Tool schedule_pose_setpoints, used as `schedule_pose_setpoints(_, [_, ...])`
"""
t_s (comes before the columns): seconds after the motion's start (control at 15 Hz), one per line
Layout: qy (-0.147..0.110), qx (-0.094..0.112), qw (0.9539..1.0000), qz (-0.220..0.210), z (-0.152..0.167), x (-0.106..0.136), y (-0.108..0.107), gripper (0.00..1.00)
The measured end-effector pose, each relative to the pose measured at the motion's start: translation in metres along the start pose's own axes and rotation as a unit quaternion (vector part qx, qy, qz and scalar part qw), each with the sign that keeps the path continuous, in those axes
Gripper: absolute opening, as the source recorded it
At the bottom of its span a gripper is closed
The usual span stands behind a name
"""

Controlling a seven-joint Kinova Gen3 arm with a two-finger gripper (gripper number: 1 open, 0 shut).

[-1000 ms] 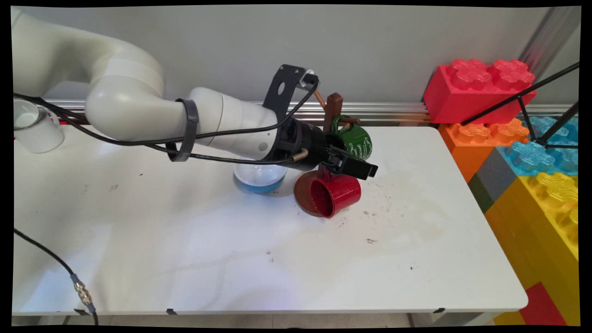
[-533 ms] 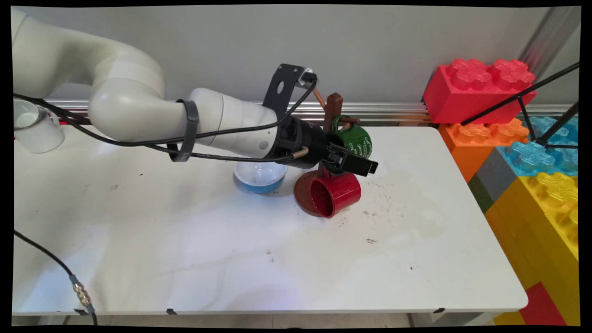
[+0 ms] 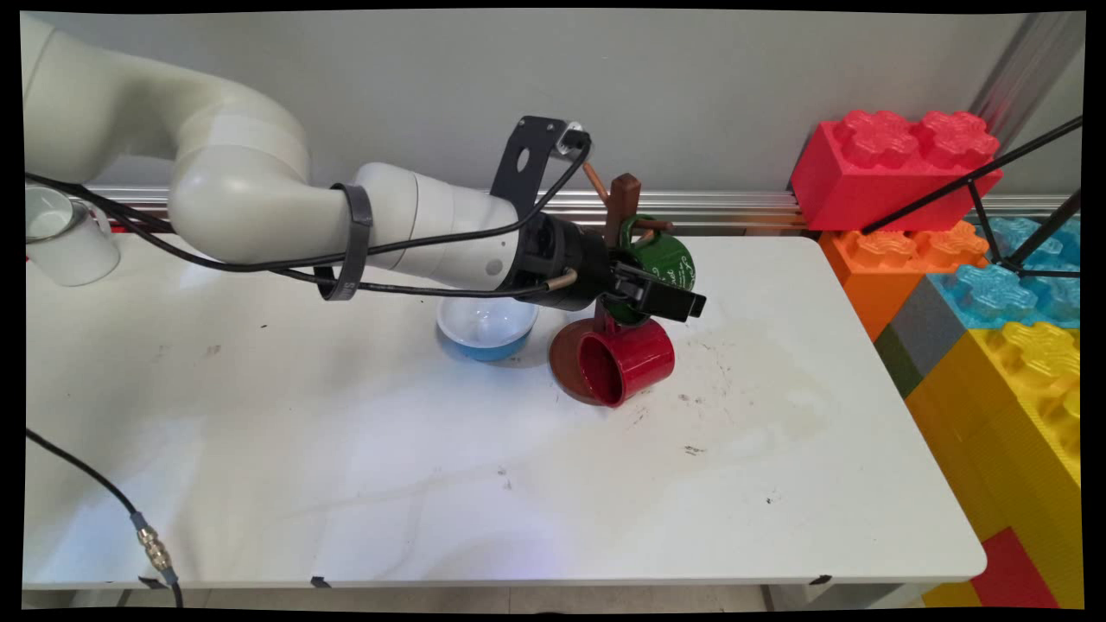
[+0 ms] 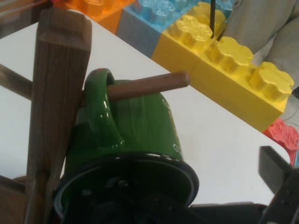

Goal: Pick up the green mug from the rack, then place the picked object on the table

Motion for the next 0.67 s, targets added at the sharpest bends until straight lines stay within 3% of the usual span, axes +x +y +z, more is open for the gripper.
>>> schedule_pose_setpoints(0.07, [0.001, 0.000, 1.0000, -0.001, 0.0001, 0.0002, -0.0003, 0.00])
schedule_pose_setpoints(0.67, [-0.001, 0.004, 1.0000, -0.004, -0.0009, -0.0010, -0.0043, 0.00])
